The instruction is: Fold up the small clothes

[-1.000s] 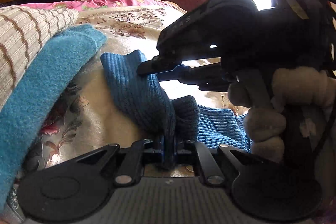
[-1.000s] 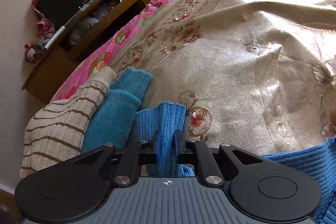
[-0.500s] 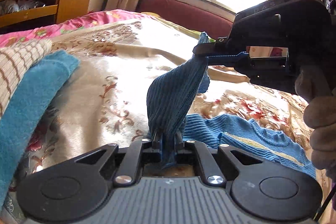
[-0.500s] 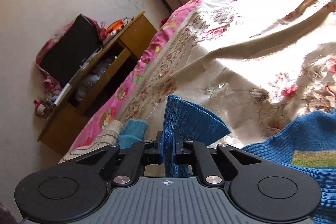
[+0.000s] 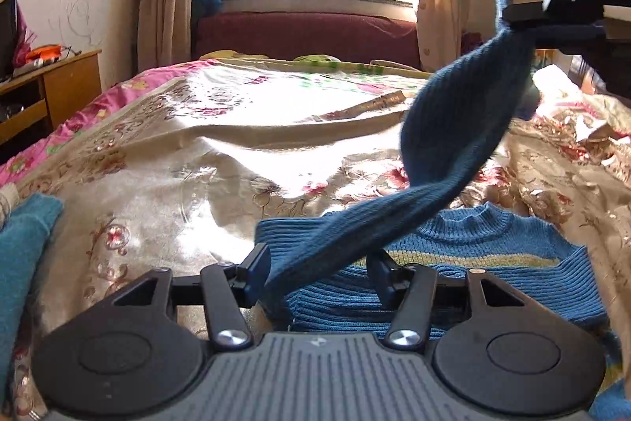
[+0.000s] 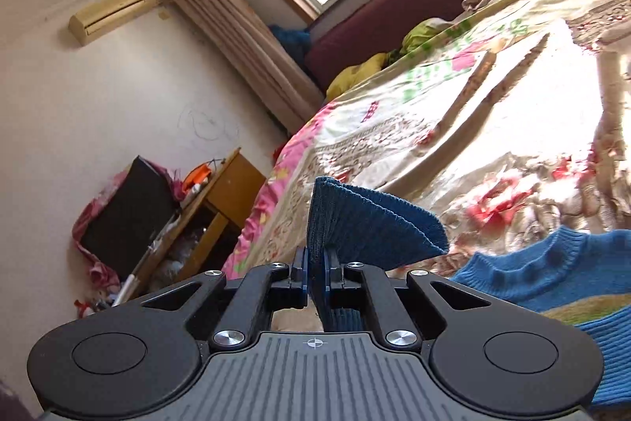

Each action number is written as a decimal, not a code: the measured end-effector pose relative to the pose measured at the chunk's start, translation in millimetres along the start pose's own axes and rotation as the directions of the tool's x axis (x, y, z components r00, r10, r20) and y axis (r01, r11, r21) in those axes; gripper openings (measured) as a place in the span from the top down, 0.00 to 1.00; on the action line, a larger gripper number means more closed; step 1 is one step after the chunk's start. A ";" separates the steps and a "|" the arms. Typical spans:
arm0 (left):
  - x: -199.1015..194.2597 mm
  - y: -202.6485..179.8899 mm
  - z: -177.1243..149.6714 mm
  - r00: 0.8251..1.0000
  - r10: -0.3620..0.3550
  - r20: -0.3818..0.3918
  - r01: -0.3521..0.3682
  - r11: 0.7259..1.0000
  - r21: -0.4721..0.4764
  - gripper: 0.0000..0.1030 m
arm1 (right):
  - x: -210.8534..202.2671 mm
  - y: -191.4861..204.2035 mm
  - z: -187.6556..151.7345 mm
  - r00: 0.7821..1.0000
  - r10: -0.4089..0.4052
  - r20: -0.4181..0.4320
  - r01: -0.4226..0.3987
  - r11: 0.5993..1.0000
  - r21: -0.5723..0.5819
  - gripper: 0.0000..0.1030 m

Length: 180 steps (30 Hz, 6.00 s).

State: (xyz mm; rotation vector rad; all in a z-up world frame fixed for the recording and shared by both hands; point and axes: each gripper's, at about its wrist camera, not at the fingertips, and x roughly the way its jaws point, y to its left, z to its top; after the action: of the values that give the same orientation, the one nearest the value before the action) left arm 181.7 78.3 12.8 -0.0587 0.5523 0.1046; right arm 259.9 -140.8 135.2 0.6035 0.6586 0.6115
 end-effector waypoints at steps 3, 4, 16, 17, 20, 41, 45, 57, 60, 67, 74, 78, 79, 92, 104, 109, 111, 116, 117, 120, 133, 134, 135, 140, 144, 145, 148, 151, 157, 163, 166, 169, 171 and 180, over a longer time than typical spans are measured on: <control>10.2 -14.3 -6.7 0.999 0.018 -0.028 -0.015 0.997 0.075 0.44 | -21.0 -35.0 -13.8 0.998 -0.060 0.002 0.060 0.998 0.034 0.92; 12.0 -17.0 -10.2 0.999 0.022 -0.038 -0.019 0.996 0.092 0.44 | -25.9 -49.2 -22.2 0.996 -0.088 -0.007 0.088 0.995 0.049 0.92; 16.7 -19.0 -46.1 0.993 0.046 -0.112 -0.028 0.987 0.159 0.46 | -50.6 -154.0 -103.6 0.966 -0.231 -0.114 0.253 0.936 0.247 0.87; 17.2 -18.6 -45.5 0.993 0.047 -0.111 -0.029 0.987 0.158 0.46 | -50.7 -153.4 -103.7 0.966 -0.233 -0.111 0.254 0.936 0.246 0.86; 18.0 -18.9 -42.8 0.994 0.043 -0.099 -0.028 0.988 0.150 0.46 | -49.3 -153.1 -103.1 0.967 -0.235 -0.097 0.253 0.932 0.259 0.83; 14.2 1.4 -12.6 0.995 0.095 0.029 -0.097 0.993 0.073 0.45 | -68.1 -91.1 -31.2 0.980 -0.093 0.178 0.072 0.990 0.121 0.92; 29.5 -1.5 -35.0 0.992 0.107 -0.069 -0.097 0.987 0.130 0.45 | -48.4 -151.5 -64.9 0.953 -0.303 0.011 0.293 0.929 0.224 0.92; 16.7 2.4 -45.2 0.990 0.125 -0.066 -0.112 0.979 0.169 0.45 | -56.2 -177.2 -88.5 0.951 -0.308 -0.030 0.303 0.904 0.301 0.88; 12.0 2.3 -43.2 0.992 0.113 -0.055 -0.102 0.978 0.181 0.45 | -59.1 -182.3 -87.0 0.955 -0.295 -0.039 0.291 0.900 0.325 0.86; 9.4 5.1 -28.3 0.997 0.067 -0.038 -0.062 0.992 0.106 0.45 | -62.5 -192.9 -85.4 0.959 -0.283 -0.031 0.273 0.883 0.381 0.85; 22.9 -6.7 -20.5 0.998 0.048 -0.032 -0.043 0.991 0.128 0.45 | -71.6 -177.3 -83.3 0.956 -0.292 0.005 0.271 0.895 0.354 0.94; 30.6 -5.8 -23.2 0.997 0.057 -0.050 -0.050 0.989 0.140 0.44 | -77.3 -179.9 -88.5 0.951 -0.308 0.002 0.287 0.891 0.352 0.95; 35.2 -5.4 -24.7 0.995 0.066 -0.071 -0.055 0.988 0.147 0.44 | -73.5 -184.5 -90.3 0.941 -0.337 -0.024 0.324 0.880 0.346 0.95; 29.6 7.9 -20.4 0.993 0.070 -0.089 -0.057 0.988 0.146 0.44 | -84.3 -150.5 -82.1 0.901 -0.433 0.030 0.420 0.888 0.188 0.89; 60.5 1.5 -16.1 0.984 0.090 -0.154 -0.066 0.986 0.154 0.44 | -11.6 -122.7 -76.3 0.883 -0.466 -0.045 0.462 0.883 -0.081 0.89; 64.1 3.6 -20.2 0.982 0.086 -0.168 -0.060 0.986 0.154 0.43 | -8.8 -147.5 -85.6 0.815 -0.576 -0.064 0.568 0.816 -0.108 1.00; 64.3 4.0 -21.0 0.982 0.084 -0.170 -0.057 0.986 0.155 0.43 | -11.7 -152.2 -84.8 0.809 -0.585 -0.063 0.578 0.810 -0.100 1.00; 61.5 5.2 -19.4 0.980 0.090 -0.179 -0.062 0.986 0.153 0.43 | -12.7 -146.7 -80.9 0.797 -0.600 -0.060 0.592 0.798 -0.115 1.00; 60.3 5.4 -19.1 0.980 0.091 -0.178 -0.063 0.986 0.153 0.43 | -13.8 -143.4 -80.6 0.797 -0.601 -0.053 0.593 0.797 -0.118 1.00; 56.4 6.5 -16.8 0.981 0.089 -0.173 -0.062 0.987 0.151 0.43 | -18.2 -128.6 -79.2 0.807 -0.590 -0.028 0.582 0.803 -0.126 0.88; 73.2 -5.1 4.3 0.987 0.040 -0.155 -0.016 0.989 0.148 0.43 | 40.7 -99.9 -63.1 0.871 -0.487 -0.064 0.457 0.852 -0.255 0.88; 77.7 -4.8 2.6 0.985 0.044 -0.169 -0.019 0.989 0.149 0.43 | 44.8 -104.5 -63.5 0.854 -0.516 -0.065 0.484 0.834 -0.263 0.88; 81.1 -3.1 0.7 0.982 0.048 -0.180 -0.021 0.989 0.146 0.43 | 45.6 -109.5 -63.3 0.837 -0.544 -0.066 0.511 0.818 -0.262 0.88; 83.0 10.6 -9.3 0.980 0.046 -0.193 -0.022 0.992 0.125 0.40 | 20.9 -138.9 -61.6 0.808 -0.586 -0.060 0.563 0.798 -0.215 0.91; 76.1 14.9 -9.9 0.982 0.045 -0.183 -0.024 0.993 0.114 0.40 | -0.9 -145.9 -56.5 0.806 -0.591 -0.030 0.578 0.797 -0.176 0.91; 72.7 15.0 -9.6 0.984 0.044 -0.175 -0.023 0.993 0.119 0.40 | -5.8 -146.0 -54.6 0.810 -0.586 -0.023 0.574 0.800 -0.171 0.88; 63.0 16.8 -9.0 0.987 0.034 -0.157 -0.014 0.991 0.131 0.40 | -11.3 -143.8 -51.1 0.823 -0.567 -0.008 0.557 0.811 -0.181 0.87; 59.7 18.0 -9.5 0.987 0.027 -0.159 -0.006 0.991 0.131 0.40 | -2.5 -143.6 -52.3 0.831 -0.555 -0.035 0.537 0.818 -0.208 0.87; 59.6 19.7 -14.4 0.982 0.034 -0.183 -0.009 0.991 0.135 0.40 | -2.6 -149.8 -55.7 0.819 -0.569 -0.066 0.554 0.816 -0.166 0.87; 55.2 20.9 -15.5 0.984 0.027 -0.177 -0.002 0.990 0.139 0.40 | -18.1 -153.8 -61.3 0.820 -0.568 -0.072 0.552 0.817 -0.167 0.71; 54.4 21.2 -17.7 0.983 0.024 -0.179 0.001 0.991 0.136 0.40 | -19.1 -155.9 -66.6 0.822 -0.563 -0.087 0.546 0.821 -0.164 0.71; 52.1 21.5 -18.7 0.984 0.021 -0.178 0.005 0.990 0.142 0.40 | -24.3 -150.2 -66.5 0.821 -0.564 -0.087 0.546 0.820 -0.171 0.77; 51.6 21.7 -18.4 0.984 0.019 -0.177 0.007 0.989 0.145 0.40 | -27.7 -145.0 -66.6 0.824 -0.558 -0.096 0.537 0.824 -0.183 0.81; 47.0 24.2 -18.3 0.985 0.017 -0.169 0.008 0.989 0.147 0.40 | -36.8 -146.0 -64.9 0.830 -0.545 -0.116 0.529 0.836 -0.144 0.98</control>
State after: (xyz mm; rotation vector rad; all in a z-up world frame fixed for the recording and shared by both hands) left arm 209.2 104.7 -28.2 0.0780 0.7294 0.0636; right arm 237.4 -242.8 8.8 0.2460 0.8930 0.1570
